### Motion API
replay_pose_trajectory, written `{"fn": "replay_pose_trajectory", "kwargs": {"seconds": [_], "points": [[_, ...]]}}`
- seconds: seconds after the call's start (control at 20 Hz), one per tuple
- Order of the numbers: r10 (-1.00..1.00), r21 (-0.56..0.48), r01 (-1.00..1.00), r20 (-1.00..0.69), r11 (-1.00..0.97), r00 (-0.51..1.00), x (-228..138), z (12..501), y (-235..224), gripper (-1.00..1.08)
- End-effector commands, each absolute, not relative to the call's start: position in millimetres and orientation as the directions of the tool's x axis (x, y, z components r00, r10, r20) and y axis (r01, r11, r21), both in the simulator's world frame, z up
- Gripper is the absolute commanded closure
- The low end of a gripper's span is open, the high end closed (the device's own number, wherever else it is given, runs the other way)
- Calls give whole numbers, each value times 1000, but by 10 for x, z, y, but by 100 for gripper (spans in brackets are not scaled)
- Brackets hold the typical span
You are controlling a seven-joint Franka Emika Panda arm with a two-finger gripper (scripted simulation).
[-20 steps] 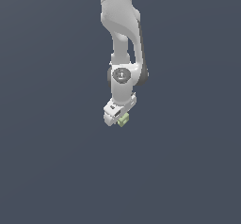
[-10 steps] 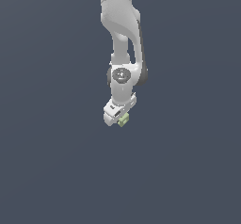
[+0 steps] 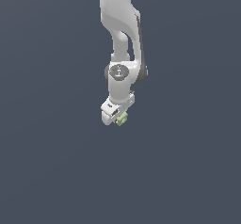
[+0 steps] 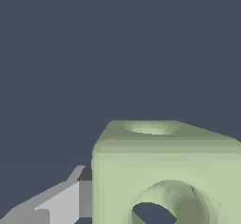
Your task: Pick up the object and move it to a goal position.
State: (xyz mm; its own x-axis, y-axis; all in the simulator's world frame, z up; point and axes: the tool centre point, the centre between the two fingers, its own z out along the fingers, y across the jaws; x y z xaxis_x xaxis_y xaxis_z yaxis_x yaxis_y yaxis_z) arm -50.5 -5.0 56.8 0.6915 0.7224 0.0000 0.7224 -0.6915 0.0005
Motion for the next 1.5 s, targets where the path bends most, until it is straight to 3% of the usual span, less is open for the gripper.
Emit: {"fn": "replay_pose_trajectory", "kwargs": {"seconds": [0.0,1.45], "points": [[722,1,722,1,-692,692,-474,688,-116,108],[723,-1,723,2,-691,691,192,3212,-1516,108]]}}
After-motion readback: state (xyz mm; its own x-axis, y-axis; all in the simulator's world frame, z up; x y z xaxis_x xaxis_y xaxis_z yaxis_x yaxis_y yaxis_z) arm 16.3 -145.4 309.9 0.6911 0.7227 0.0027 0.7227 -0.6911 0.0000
